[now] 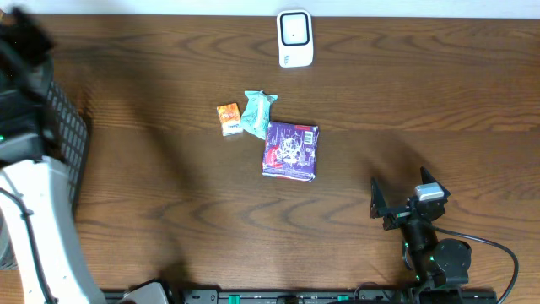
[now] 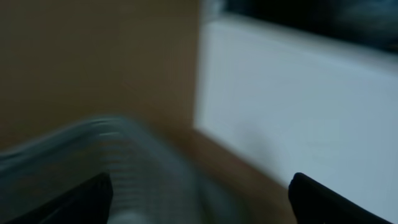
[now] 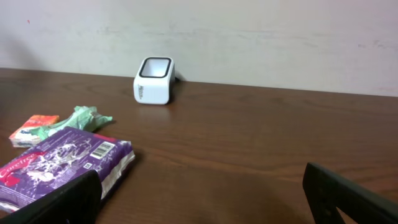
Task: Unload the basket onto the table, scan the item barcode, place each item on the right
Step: 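Carry the green wrapper beside the orange box and release it, then reach into the basket and grasp the red-white candy bar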
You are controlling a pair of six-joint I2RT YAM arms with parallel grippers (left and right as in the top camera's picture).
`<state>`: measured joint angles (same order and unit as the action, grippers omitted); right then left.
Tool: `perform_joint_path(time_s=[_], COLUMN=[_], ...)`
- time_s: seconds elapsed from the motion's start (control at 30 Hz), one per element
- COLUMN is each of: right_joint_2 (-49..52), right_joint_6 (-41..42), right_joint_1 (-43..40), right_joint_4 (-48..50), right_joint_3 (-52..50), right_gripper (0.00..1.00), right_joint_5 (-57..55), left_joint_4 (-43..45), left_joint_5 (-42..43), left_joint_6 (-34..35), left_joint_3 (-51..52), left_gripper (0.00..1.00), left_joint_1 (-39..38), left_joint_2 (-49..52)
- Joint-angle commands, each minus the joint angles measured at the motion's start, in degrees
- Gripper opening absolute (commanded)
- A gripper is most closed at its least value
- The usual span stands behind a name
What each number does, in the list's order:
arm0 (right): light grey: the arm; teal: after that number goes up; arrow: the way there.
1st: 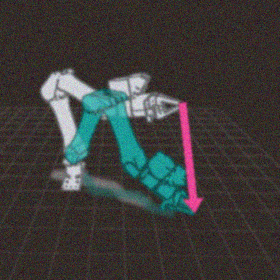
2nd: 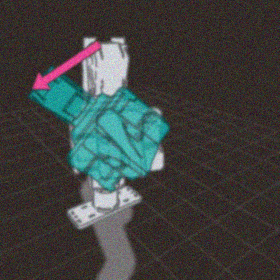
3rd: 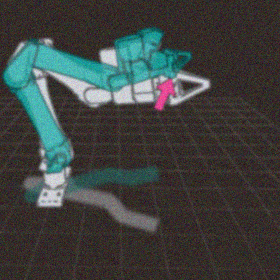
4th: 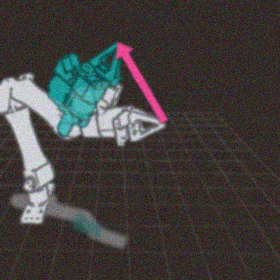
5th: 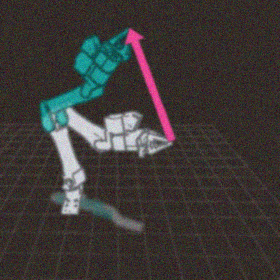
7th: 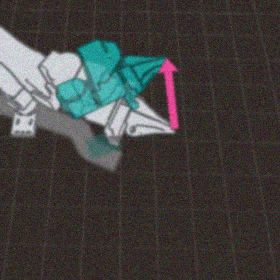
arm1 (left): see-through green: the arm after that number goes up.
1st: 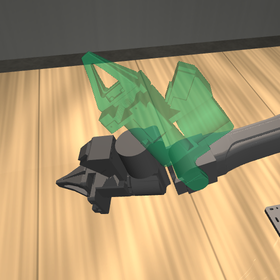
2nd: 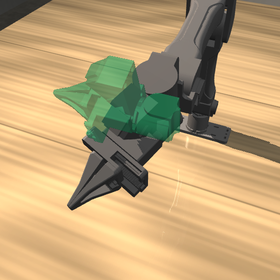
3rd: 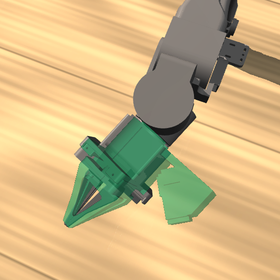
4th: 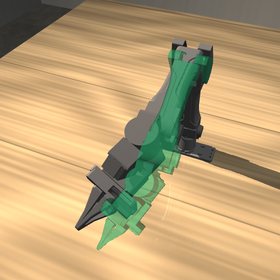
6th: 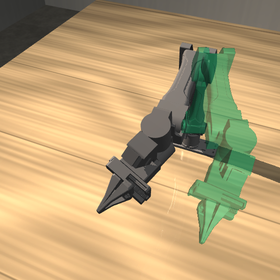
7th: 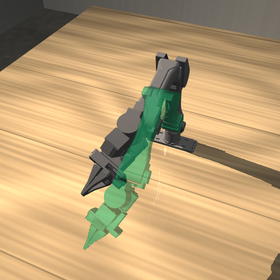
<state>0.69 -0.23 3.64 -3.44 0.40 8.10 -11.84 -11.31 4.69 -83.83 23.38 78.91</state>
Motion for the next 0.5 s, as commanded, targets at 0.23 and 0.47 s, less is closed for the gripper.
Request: perform_joint_path(time_s=[0.23,0.47], right_joint_2=[-0.3,-0.3], right_joint_6=[0.4,0.4], right_joint_1=[-0.3,-0.3], right_joint_4=[-0.2,-0.2], right_joint_3=[-0.1,-0.1], right_gripper=[0.99,0.99], right_joint_5=[0.3,0.4], left_joint_4=[-11.7,-12.2], left_joint_5=[-1.8,2.8], left_joint_6=[-19.3,-25.7], left_joint_3=[1.2,2.4], left_gripper=[0.9,0.87], left_joint_1=[23.6,29.4], left_joint_2=[12.3,19.7])
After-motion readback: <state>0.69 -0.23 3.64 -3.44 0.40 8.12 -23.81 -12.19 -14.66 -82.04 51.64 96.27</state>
